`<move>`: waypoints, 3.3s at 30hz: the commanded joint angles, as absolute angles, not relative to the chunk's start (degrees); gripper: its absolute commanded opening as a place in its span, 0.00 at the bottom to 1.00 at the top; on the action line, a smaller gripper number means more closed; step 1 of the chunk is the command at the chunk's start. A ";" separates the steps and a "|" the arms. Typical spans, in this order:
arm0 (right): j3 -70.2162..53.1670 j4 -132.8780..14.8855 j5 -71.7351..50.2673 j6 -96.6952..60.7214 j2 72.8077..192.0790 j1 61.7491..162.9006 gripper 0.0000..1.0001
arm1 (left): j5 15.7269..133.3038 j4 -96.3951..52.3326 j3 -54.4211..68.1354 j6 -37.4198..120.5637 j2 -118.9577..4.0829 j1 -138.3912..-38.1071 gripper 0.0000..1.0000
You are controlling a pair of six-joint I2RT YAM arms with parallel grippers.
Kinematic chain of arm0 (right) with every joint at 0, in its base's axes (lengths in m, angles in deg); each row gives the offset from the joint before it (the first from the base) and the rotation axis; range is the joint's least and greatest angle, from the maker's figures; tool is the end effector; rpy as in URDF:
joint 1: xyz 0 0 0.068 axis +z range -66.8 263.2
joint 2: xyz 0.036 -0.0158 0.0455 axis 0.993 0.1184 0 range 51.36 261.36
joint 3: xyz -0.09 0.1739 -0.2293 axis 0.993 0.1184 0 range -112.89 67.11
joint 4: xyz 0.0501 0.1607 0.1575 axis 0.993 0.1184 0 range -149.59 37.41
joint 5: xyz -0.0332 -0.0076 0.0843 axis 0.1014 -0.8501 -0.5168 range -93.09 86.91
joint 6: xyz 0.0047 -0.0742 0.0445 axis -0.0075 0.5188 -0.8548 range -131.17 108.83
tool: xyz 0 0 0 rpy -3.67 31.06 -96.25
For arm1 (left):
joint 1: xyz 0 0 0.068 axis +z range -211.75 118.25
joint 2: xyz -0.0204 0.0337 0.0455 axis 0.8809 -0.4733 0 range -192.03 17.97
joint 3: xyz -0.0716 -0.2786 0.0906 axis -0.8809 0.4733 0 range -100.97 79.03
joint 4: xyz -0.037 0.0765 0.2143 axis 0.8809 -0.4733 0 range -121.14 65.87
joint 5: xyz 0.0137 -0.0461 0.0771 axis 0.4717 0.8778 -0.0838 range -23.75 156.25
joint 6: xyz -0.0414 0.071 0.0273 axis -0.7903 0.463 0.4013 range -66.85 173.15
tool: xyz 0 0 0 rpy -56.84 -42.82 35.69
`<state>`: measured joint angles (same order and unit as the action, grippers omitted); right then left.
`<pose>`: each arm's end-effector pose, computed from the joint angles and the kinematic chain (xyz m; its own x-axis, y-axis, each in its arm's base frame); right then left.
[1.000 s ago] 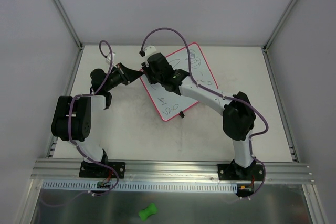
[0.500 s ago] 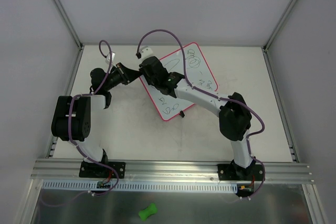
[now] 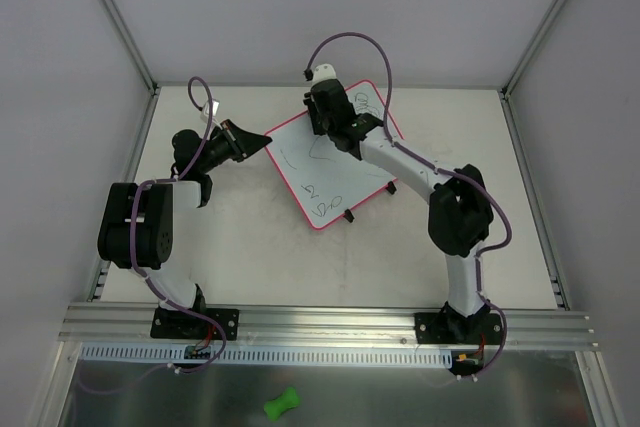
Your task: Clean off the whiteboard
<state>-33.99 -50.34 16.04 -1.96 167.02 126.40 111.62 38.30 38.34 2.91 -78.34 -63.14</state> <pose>0.3824 0.3246 0.3238 -0.2219 -0.4158 -0.8819 -0.4697 0.8382 -0.2770 0.3468 -0.0628 0.2797 -0.4803 -0.5287 -0.6999 0.5538 0.4360 -0.7094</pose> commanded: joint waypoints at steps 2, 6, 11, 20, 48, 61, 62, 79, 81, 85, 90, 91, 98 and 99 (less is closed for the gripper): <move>-32.74 -47.46 15.54 -2.83 166.94 121.43 0.00 | 116.00 42.05 37.01 4.90 -75.72 -63.16 0.00; -30.81 -48.60 14.23 -1.42 165.62 121.96 0.00 | 116.18 42.05 36.84 4.72 -75.90 -63.24 0.00; -24.48 -54.92 13.08 1.83 161.85 125.64 0.00 | 116.26 42.05 36.84 4.72 -75.72 -63.24 0.00; -24.21 -55.72 11.05 8.50 162.10 135.30 0.00 | 116.44 42.05 36.84 4.64 -75.64 -63.33 0.00; -5.43 -57.04 15.80 1.14 155.70 137.78 0.00 | 116.53 40.55 36.66 5.43 -74.41 -63.33 0.00; 6.12 -61.09 15.63 -1.86 147.60 134.09 0.00 | 116.70 40.11 36.31 5.25 -74.49 -63.33 0.00; 5.33 -61.09 14.84 -2.03 148.30 133.74 0.00 | 116.79 40.11 36.40 5.16 -74.58 -63.42 0.00; -16.65 -57.93 10.08 -3.96 155.95 133.03 0.00 | 117.41 39.94 36.05 5.25 -74.49 -63.60 0.00; -16.83 -56.87 11.84 -5.54 156.65 132.16 0.00 | 117.41 39.85 36.05 5.25 -74.49 -63.60 0.00; -13.67 -56.16 10.00 -10.99 155.87 129.00 0.00 | 117.41 39.76 36.14 5.34 -74.40 -63.60 0.00; -6.64 -56.16 12.64 -17.93 152.62 124.35 0.00 | 117.49 39.67 36.05 5.34 -74.40 -63.60 0.00; -3.50 -56.16 12.64 -20.29 151.92 123.37 0.00 | 117.49 39.67 36.05 5.34 -74.40 -63.60 0.00; 10.66 -61.52 14.47 -26.81 147.08 118.88 0.00 | 117.41 39.59 35.96 5.25 -74.49 -63.60 0.00; 11.55 -62.05 14.40 -27.34 147.08 118.71 0.00 | 117.41 39.59 35.96 5.34 -74.49 -63.60 0.00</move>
